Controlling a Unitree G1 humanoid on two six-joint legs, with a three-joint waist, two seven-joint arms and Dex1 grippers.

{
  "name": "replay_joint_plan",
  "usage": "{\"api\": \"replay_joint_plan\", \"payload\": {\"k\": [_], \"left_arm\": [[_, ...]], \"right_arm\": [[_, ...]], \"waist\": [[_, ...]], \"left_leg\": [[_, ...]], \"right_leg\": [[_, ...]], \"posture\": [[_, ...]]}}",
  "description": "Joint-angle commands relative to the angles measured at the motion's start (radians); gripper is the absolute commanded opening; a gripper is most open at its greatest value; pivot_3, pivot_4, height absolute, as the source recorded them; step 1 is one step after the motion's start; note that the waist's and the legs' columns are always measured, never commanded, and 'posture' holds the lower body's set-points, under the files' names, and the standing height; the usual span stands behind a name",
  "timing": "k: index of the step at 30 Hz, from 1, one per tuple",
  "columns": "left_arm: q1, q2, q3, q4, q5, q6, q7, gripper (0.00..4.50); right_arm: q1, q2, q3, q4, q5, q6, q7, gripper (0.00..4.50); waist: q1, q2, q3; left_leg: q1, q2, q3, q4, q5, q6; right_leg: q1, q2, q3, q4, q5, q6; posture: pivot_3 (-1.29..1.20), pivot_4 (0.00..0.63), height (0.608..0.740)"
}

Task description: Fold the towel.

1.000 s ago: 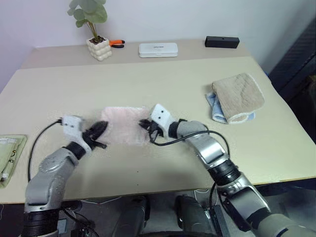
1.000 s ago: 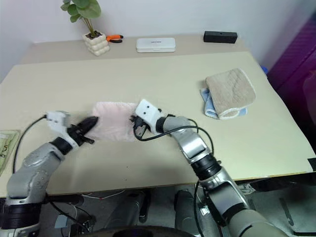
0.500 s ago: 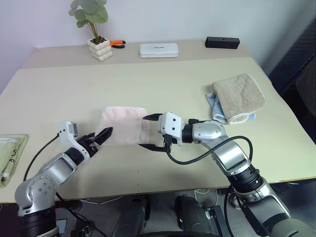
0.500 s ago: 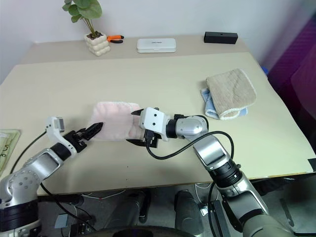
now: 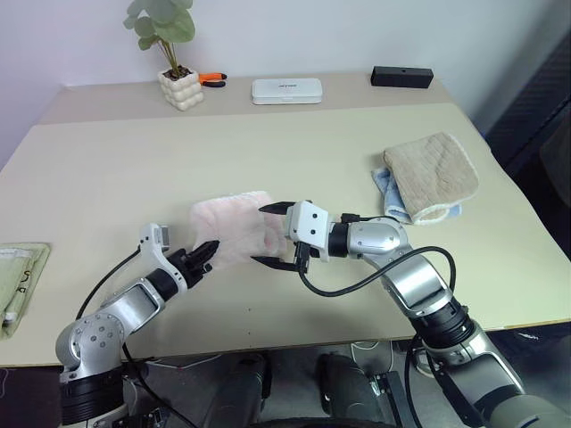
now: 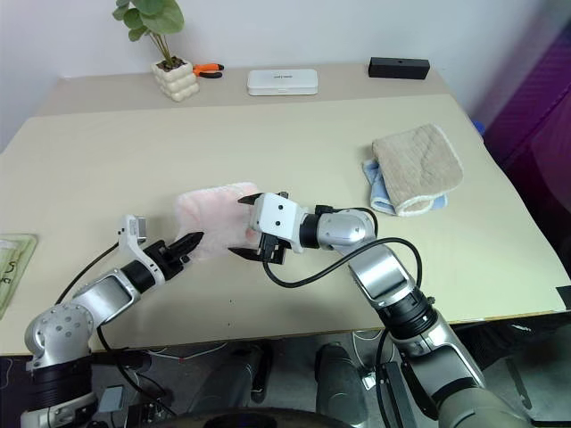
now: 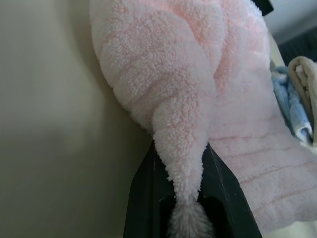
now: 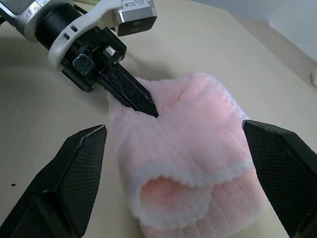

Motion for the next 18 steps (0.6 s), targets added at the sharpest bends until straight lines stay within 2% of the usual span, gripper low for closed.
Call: {"api": "replay_joint_plan", "payload": {"k": [1,5,7,13,16,18], "left_arm": [[-0.071,-0.006,0.101,-0.034,0.027,-0.170,0.037,0.05],[-0.173,0.038,0.254,0.011,0.035,-0.313,0.137,0.05],[-0.203,0.092,0.367,0.038,0.051,-0.394,0.194,0.05],[-0.155,0.150,0.570,0.061,0.025,-0.504,0.283,0.05],[-0.075,0.120,0.656,0.075,-0.016,-0.529,0.319,0.05],[-0.006,0.059,0.699,0.071,-0.043,-0.552,0.351,0.05]], "right_arm": [[-0.022,0.012,-0.002,-0.024,0.004,-0.024,-0.001,4.50],[-0.022,0.012,-0.002,-0.022,0.003,-0.027,0.001,4.50],[-0.020,0.010,-0.002,-0.022,0.004,-0.029,0.004,4.50],[-0.017,0.003,-0.004,-0.015,0.009,-0.036,0.013,4.50],[-0.016,0.004,-0.004,-0.008,0.010,-0.042,0.020,4.50],[-0.015,0.005,-0.002,-0.003,0.012,-0.044,0.026,4.50]], "waist": [[0.001,0.000,0.000],[-0.003,-0.002,0.000],[-0.008,-0.002,0.000],[-0.001,-0.002,0.000],[-0.003,-0.003,-0.001],[-0.002,-0.003,-0.001]], "left_leg": [[0.000,0.000,0.000,0.000,0.000,0.000],[0.000,0.001,0.000,0.000,0.001,-0.001],[0.000,0.001,0.000,-0.001,0.000,-0.002],[0.000,0.004,0.000,-0.001,-0.002,-0.005],[0.000,0.003,0.001,0.000,-0.003,-0.004],[0.000,0.004,0.000,0.000,-0.003,-0.004]], "right_leg": [[0.000,0.000,0.000,0.000,0.000,0.000],[0.000,0.000,0.000,0.000,0.000,0.000],[-0.001,0.001,0.000,0.000,0.000,0.000],[-0.001,0.004,0.001,0.000,0.000,0.000],[-0.001,0.004,0.001,0.000,0.000,0.000],[-0.001,0.004,0.001,0.000,0.000,-0.001]], "posture": [[0.00,0.150,0.740],[0.00,0.150,0.740],[0.00,0.150,0.740],[0.00,0.150,0.740],[0.00,0.150,0.740],[0.00,0.150,0.740]]}}
